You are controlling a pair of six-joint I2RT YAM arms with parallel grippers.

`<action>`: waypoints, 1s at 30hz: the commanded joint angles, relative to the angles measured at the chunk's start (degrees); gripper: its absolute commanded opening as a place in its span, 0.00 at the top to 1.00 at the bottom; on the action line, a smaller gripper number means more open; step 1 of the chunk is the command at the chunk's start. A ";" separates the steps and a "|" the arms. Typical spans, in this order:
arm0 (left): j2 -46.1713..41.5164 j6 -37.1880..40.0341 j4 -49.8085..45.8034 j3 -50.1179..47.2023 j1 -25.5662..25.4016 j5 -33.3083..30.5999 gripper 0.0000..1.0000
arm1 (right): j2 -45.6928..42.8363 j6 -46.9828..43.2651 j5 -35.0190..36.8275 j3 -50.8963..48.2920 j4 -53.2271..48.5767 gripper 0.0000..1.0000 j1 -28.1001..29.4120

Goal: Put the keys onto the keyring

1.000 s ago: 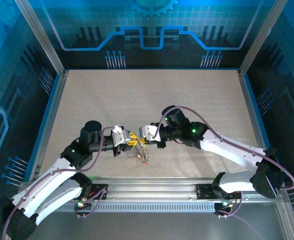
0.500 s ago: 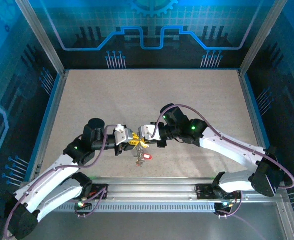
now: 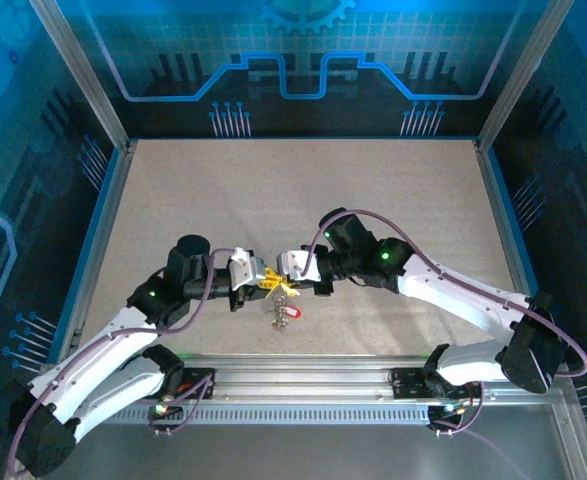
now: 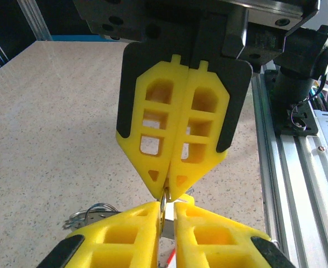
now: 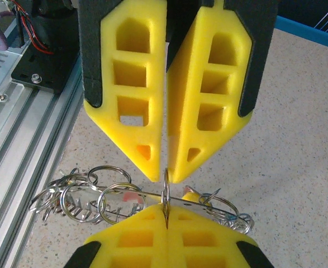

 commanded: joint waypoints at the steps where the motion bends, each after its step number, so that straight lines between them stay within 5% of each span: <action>1: 0.53 1.47 -1.61 1.88 -0.49 2.06 0.83 | -0.71 -0.14 -0.85 2.52 0.73 1.00 0.54; 30: 3.39 3.57 -5.45 3.89 -0.54 0.07 0.81 | -1.31 -0.68 -1.64 2.22 0.87 1.00 0.62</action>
